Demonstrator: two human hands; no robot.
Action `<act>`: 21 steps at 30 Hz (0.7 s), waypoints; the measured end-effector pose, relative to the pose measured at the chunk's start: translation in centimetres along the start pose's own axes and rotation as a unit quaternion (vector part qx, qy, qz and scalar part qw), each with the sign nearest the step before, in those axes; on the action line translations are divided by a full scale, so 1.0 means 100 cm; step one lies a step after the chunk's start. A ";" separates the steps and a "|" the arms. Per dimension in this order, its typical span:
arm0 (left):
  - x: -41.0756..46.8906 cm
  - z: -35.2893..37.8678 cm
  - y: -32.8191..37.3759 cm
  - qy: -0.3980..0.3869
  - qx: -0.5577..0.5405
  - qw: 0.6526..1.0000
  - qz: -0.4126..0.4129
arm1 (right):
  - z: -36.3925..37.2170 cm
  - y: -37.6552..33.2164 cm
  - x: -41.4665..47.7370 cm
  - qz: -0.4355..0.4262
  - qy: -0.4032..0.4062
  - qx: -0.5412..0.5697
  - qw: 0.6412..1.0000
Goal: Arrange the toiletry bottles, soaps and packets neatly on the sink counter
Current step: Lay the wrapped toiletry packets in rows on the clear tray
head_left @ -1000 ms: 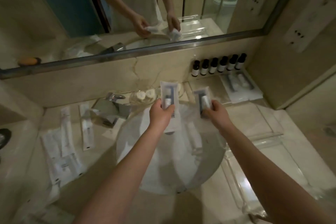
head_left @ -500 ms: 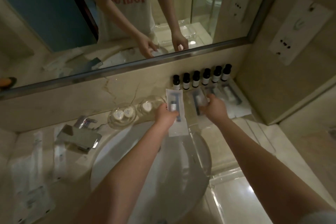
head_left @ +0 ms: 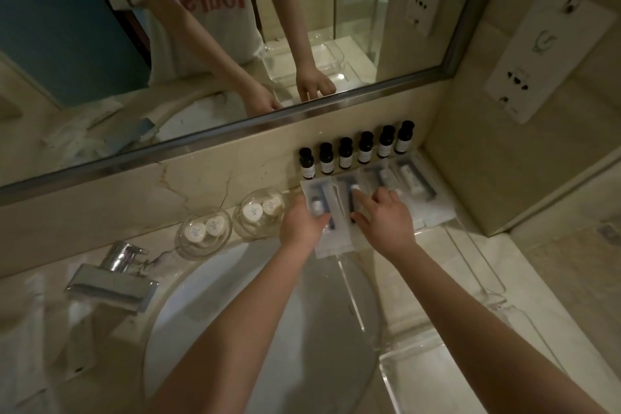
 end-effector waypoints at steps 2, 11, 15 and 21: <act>-0.005 0.001 0.003 0.003 0.009 1.000 0.025 | 0.003 -0.001 0.002 0.005 -0.008 -0.009 1.000; -0.012 0.004 0.004 0.019 -0.005 0.998 0.054 | 0.006 0.000 0.018 -0.028 -0.055 -0.003 0.998; -0.010 0.005 0.006 0.010 -0.005 0.999 0.052 | 0.002 0.001 0.022 -0.033 -0.069 -0.001 0.997; -0.008 0.011 0.012 -0.009 0.006 0.999 0.048 | -0.001 0.006 0.020 -0.032 -0.078 -0.002 0.996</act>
Point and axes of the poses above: each hand's wrist, its own x-axis towards the middle knuckle, its own z-axis out of the palm, y = z × x, the point moved 7 cm from there along x, towards the middle knuckle, and after that the axes turned 11 degrees about -z, right-handed, at the moved point
